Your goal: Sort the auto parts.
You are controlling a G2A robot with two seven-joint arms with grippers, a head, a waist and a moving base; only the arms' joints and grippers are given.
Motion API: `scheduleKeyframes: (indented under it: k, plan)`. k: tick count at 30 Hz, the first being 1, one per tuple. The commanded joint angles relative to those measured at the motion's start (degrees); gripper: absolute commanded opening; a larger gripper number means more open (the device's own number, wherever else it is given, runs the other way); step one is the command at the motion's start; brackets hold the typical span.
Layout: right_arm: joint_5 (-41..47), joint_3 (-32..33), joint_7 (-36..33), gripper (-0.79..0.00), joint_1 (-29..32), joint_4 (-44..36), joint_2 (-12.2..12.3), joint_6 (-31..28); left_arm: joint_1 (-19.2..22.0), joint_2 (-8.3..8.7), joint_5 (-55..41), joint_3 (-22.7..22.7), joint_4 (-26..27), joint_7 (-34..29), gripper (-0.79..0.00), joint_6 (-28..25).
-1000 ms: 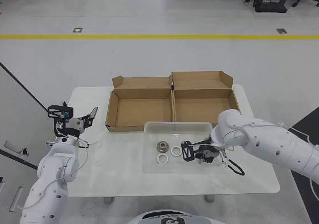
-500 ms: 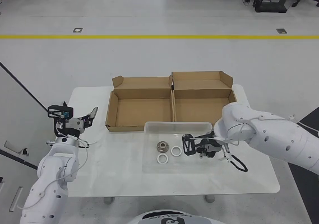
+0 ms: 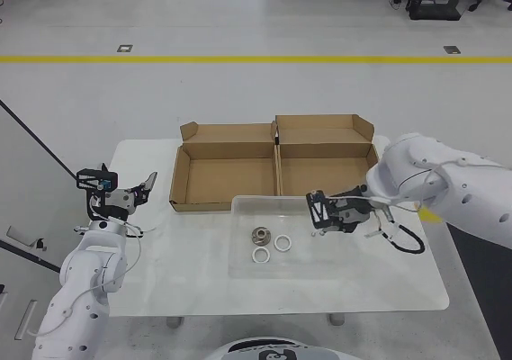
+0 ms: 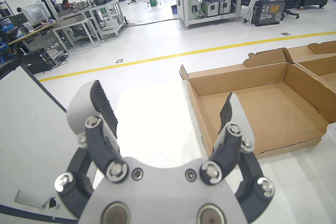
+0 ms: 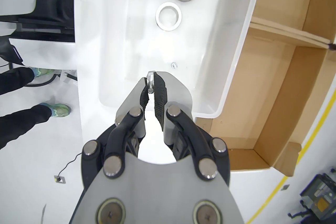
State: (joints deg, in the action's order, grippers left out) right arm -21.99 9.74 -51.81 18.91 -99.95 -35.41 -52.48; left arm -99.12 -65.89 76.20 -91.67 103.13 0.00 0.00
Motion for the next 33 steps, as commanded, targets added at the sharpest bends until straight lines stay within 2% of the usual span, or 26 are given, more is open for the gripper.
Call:
scheduleKeyframes:
  k: [1,3,7,18,25,33]
  plan:
    - [0.52,0.02,3.16,-0.785,-0.79,0.88,0.52,-3.15,0.00,0.00,0.00,0.00,0.00,0.00,0.000,0.00]
    - [0.90,0.67,5.68,-0.785,-1.24,1.57,0.93,-5.52,0.00,0.00,0.00,0.00,0.00,0.00,0.000,0.00]
    - [-0.28,2.50,11.08,-0.785,-0.56,0.54,1.49,-5.52,0.00,0.00,0.00,0.00,0.00,0.00,0.000,0.00]
    - [-12.56,6.15,32.42,-0.785,4.07,0.07,2.01,-5.52,0.00,0.00,0.00,0.00,0.00,0.00,0.000,0.00]
    - [-22.33,7.16,44.84,-0.785,6.15,1.08,1.40,-5.52,0.00,0.00,0.00,0.00,0.00,0.00,0.000,0.00]
    - [-33.15,8.39,59.05,-0.785,7.09,2.94,-0.38,-5.52,0.00,0.00,0.00,0.00,0.00,0.00,0.000,0.00]
